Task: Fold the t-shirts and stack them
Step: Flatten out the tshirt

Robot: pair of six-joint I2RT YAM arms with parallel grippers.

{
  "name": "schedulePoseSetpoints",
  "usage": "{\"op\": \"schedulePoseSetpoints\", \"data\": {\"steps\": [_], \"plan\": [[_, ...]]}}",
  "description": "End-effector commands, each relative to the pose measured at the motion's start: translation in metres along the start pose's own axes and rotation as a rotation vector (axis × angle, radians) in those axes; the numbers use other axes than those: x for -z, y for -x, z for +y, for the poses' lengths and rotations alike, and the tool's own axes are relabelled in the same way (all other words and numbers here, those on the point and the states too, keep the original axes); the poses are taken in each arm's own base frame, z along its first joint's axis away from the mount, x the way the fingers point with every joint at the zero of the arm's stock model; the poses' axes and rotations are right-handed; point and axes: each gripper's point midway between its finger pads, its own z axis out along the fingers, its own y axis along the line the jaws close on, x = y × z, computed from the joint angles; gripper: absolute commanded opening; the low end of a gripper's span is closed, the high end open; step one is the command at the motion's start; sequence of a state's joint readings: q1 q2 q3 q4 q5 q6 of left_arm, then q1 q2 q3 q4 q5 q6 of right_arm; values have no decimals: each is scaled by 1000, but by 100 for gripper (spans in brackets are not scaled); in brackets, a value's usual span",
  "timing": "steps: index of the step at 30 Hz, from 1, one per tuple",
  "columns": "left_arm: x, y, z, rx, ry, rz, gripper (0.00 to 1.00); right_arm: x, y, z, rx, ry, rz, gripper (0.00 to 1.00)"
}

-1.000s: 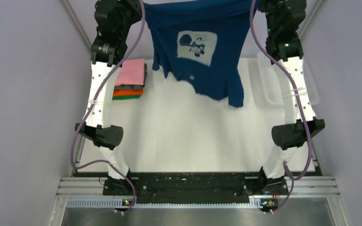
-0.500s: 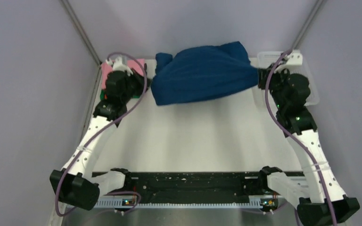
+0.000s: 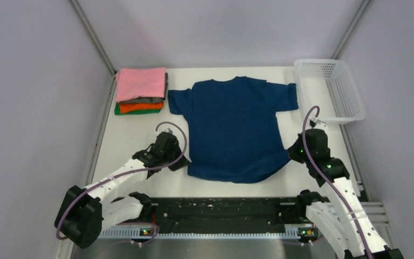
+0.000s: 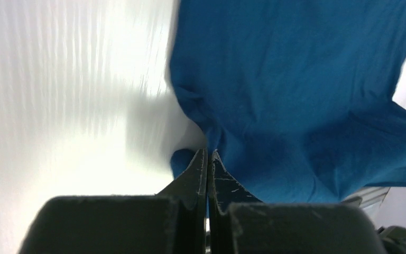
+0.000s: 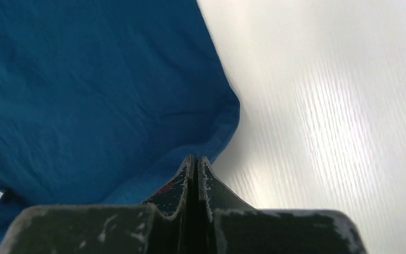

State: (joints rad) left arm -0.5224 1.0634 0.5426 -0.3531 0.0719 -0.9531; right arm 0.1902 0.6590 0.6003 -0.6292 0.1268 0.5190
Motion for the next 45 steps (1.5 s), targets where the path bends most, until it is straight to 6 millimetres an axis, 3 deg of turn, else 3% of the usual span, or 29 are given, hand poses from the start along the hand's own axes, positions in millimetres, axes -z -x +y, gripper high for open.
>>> {"op": "schedulePoseSetpoints", "data": {"steps": [1,5,9,10,11,12,13,14,15,17,20,22,26,31,35,38,42,45], "plan": [[-9,-39,30,121,82,94,0,9,-21,-7,-124,-62,80,0],[-6,-48,30,119,91,112,0,8,-30,-28,-132,-187,109,4],[1,-53,25,85,105,152,1,8,-32,-29,-156,-192,113,5],[4,-56,25,74,121,163,9,10,-33,-30,-160,-199,112,12],[7,-58,25,62,132,172,21,13,-31,-32,-168,-206,102,25],[11,-59,25,48,144,180,38,15,-28,-31,-175,-202,88,45],[15,-60,25,34,156,185,52,18,-23,-29,-181,-190,70,75],[20,-58,24,18,170,181,59,21,-16,-27,-187,-179,43,96],[27,-54,23,-4,187,167,63,24,-9,-25,-185,-165,13,98],[41,-35,21,-64,240,78,97,31,9,-20,-164,-140,-51,99],[57,9,-1,-126,232,-103,99,34,26,-8,-127,-78,-94,99],[48,35,-33,-196,138,-202,99,25,23,6,-99,-10,-68,99],[16,65,-89,-300,57,-240,99,-4,-13,40,-82,162,105,99],[-53,87,-98,-384,213,-187,99,-35,-57,44,-52,150,225,99],[-100,84,-98,-401,207,-106,99,-56,-80,41,-50,117,293,99],[-121,68,-88,-377,195,-1,99,-72,-88,34,-40,63,324,99],[-125,35,-61,-329,211,120,99,-102,-75,33,-5,-16,303,99],[-112,-4,-52,-259,118,220,99,-132,-55,46,21,-37,282,99]]}}
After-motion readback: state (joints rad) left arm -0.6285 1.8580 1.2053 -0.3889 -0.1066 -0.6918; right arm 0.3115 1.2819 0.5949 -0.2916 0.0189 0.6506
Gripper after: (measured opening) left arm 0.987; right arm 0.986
